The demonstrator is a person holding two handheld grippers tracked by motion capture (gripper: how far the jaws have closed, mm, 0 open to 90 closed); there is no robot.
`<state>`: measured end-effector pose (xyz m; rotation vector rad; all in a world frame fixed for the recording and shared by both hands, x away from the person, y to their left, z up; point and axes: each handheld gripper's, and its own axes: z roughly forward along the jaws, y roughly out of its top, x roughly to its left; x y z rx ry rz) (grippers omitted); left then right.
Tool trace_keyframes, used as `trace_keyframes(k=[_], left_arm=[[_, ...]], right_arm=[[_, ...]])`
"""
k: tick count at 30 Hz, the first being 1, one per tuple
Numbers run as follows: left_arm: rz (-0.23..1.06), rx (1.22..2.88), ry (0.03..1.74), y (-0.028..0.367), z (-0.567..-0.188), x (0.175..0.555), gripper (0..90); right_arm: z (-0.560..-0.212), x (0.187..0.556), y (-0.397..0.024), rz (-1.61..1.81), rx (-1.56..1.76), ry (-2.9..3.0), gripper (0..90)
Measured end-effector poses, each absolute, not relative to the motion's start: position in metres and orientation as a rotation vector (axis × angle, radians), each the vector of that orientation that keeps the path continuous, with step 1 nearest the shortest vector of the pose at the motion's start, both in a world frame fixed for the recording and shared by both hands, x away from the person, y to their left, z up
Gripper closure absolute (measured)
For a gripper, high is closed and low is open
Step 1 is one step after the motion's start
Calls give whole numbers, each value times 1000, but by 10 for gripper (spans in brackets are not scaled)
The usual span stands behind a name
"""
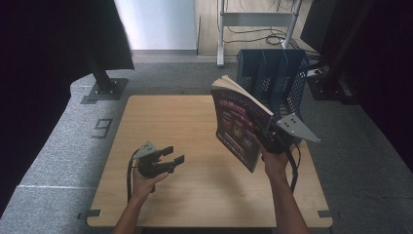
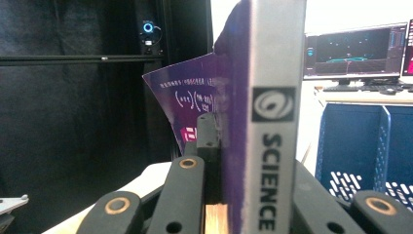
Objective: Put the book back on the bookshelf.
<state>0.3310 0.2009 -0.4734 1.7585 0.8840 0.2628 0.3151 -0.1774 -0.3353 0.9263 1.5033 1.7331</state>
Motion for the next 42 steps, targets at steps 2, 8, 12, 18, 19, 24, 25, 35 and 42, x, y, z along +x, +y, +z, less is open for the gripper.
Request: trace_keyframes(k=[2, 8, 12, 18, 19, 24, 25, 35, 42], left_arm=[[262, 1757, 886, 201, -473, 331, 322], [261, 1760, 888, 201, -474, 331, 323], [260, 1769, 890, 199, -476, 332, 323], [266, 1773, 891, 198, -476, 332, 323], [265, 1773, 891, 199, -476, 332, 323], [263, 1768, 892, 200, -476, 332, 323], [264, 1765, 894, 201, -476, 332, 323], [258, 1765, 897, 201, -476, 332, 323], [256, 1763, 901, 202, -477, 333, 322]], right_arm=[[-334, 316, -178, 1729, 931, 1499, 816], [-331, 319, -182, 1721, 936, 1481, 816], [-328, 321, -186, 1722, 954, 1456, 816], [-324, 324, -190, 1706, 952, 1424, 816], [-323, 325, -191, 1703, 957, 1422, 816], [-320, 328, -193, 1686, 969, 1410, 816], [-320, 329, -193, 1683, 967, 1407, 816], [-313, 338, -200, 1645, 980, 1374, 816], [-311, 343, -207, 1634, 1004, 1346, 816]])
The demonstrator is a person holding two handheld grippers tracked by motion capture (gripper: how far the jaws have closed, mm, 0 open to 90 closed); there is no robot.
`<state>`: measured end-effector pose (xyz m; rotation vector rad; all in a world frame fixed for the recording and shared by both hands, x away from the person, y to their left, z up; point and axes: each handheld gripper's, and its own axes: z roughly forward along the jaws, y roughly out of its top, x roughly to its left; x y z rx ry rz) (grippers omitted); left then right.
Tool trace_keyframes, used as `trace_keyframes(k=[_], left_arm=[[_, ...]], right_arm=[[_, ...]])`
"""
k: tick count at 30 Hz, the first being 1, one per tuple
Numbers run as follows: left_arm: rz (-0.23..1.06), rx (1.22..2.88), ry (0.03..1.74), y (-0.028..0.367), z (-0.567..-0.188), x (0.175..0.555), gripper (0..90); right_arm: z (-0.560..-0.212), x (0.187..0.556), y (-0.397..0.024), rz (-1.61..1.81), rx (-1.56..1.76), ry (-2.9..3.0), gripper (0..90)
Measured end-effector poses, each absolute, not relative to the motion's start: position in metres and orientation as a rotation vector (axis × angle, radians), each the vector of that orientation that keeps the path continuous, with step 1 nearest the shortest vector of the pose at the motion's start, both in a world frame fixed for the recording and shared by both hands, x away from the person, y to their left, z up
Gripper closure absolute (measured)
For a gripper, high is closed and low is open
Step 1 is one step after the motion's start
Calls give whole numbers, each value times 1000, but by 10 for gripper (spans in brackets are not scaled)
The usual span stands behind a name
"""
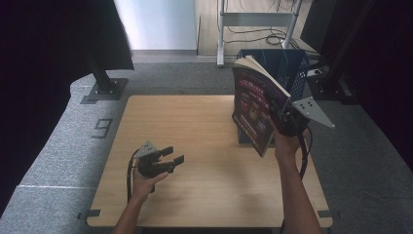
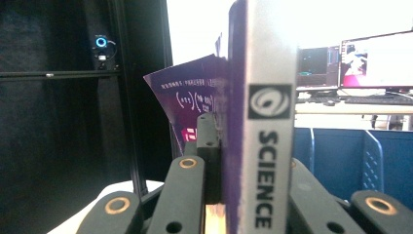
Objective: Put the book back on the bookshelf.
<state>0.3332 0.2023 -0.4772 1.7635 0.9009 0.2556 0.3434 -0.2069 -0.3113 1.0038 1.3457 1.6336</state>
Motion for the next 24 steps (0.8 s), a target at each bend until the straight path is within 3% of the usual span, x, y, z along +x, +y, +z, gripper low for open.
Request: trace_keyframes(k=[24], left_arm=[[264, 1771, 914, 203, -479, 334, 322]], right_arm=[[-321, 373, -214, 1559, 1029, 1289, 815]])
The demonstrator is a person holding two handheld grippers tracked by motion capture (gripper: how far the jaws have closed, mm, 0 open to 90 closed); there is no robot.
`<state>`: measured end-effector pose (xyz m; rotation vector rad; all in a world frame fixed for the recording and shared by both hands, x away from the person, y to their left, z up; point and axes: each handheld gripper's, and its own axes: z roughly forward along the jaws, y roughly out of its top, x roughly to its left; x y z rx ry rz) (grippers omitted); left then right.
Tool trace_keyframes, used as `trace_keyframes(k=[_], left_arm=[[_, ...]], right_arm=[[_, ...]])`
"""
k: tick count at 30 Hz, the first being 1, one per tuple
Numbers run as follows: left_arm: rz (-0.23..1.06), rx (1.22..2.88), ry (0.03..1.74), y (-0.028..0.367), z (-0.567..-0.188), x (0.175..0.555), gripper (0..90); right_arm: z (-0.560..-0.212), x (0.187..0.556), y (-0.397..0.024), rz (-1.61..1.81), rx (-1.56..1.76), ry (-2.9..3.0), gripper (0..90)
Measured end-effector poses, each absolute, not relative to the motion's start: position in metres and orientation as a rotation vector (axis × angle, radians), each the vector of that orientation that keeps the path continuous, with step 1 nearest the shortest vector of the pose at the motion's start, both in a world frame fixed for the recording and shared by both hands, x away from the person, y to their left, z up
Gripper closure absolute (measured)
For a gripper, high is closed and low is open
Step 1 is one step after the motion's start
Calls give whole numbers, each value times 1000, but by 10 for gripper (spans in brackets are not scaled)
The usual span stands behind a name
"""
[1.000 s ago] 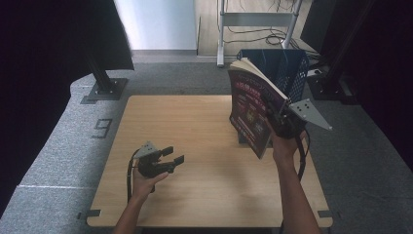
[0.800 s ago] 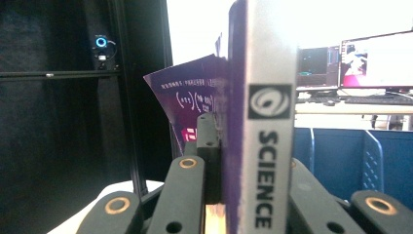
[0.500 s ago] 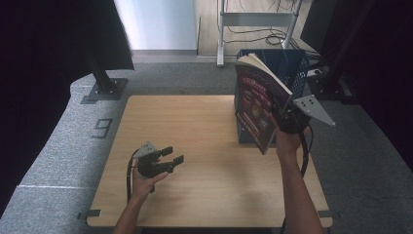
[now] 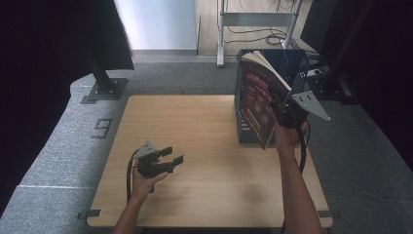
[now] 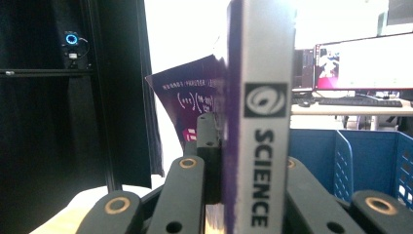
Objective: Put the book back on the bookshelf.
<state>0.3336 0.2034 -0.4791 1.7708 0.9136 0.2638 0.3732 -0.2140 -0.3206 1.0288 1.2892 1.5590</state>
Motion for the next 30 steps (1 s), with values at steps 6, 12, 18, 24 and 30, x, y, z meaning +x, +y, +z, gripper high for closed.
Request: trace_keyframes(k=[6, 12, 18, 24, 30], left_arm=[[265, 1762, 922, 206, -479, 334, 322], [262, 1756, 930, 208, -479, 335, 322], [262, 1755, 929, 209, -479, 335, 323], [260, 1757, 928, 210, -479, 335, 323], [260, 1751, 928, 210, -479, 334, 323]], right_arm=[[-324, 382, -212, 1532, 1038, 1291, 816], [-326, 391, -212, 1510, 1059, 1286, 816], [-323, 400, -211, 1483, 1059, 1282, 816], [-322, 404, -212, 1474, 1070, 1278, 815], [-324, 409, -214, 1468, 1086, 1271, 815]])
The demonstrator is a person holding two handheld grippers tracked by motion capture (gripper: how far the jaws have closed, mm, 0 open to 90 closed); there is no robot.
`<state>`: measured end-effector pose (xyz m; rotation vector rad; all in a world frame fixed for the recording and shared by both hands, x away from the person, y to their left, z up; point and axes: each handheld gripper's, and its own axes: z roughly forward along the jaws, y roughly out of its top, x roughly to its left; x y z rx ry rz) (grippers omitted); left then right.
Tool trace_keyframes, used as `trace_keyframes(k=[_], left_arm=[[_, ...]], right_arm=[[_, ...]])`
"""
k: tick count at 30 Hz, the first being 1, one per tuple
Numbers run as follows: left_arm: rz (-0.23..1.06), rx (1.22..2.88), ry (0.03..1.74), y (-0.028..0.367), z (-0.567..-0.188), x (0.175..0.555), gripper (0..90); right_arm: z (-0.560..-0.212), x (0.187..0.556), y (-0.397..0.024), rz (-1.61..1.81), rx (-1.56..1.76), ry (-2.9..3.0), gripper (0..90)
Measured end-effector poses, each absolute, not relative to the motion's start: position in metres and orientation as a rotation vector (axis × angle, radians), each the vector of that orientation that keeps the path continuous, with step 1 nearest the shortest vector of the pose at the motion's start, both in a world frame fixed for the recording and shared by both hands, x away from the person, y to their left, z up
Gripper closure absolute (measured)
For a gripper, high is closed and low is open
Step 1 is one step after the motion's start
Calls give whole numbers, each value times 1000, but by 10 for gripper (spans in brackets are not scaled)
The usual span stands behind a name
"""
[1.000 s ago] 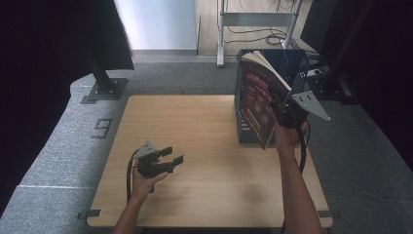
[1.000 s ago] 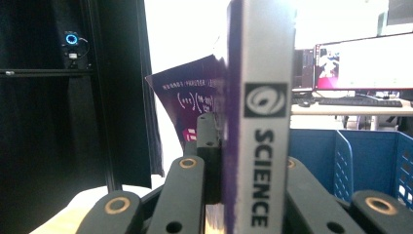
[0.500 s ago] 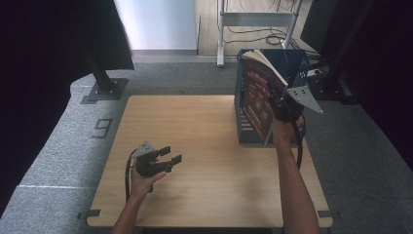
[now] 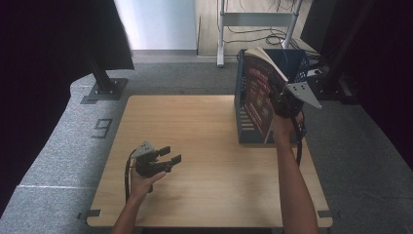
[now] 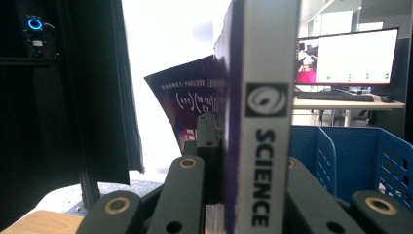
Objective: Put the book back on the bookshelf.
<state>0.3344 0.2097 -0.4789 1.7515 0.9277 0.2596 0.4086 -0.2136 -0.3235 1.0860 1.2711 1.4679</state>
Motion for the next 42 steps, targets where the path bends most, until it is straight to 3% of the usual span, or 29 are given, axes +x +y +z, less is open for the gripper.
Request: trace_keyframes(k=[29, 42], left_arm=[[201, 1714, 905, 216, -478, 335, 324], [258, 1762, 865, 209, -473, 331, 324]], right_arm=[[-330, 455, -212, 1439, 1123, 1246, 815], [-344, 480, -211, 1407, 1183, 1232, 814]])
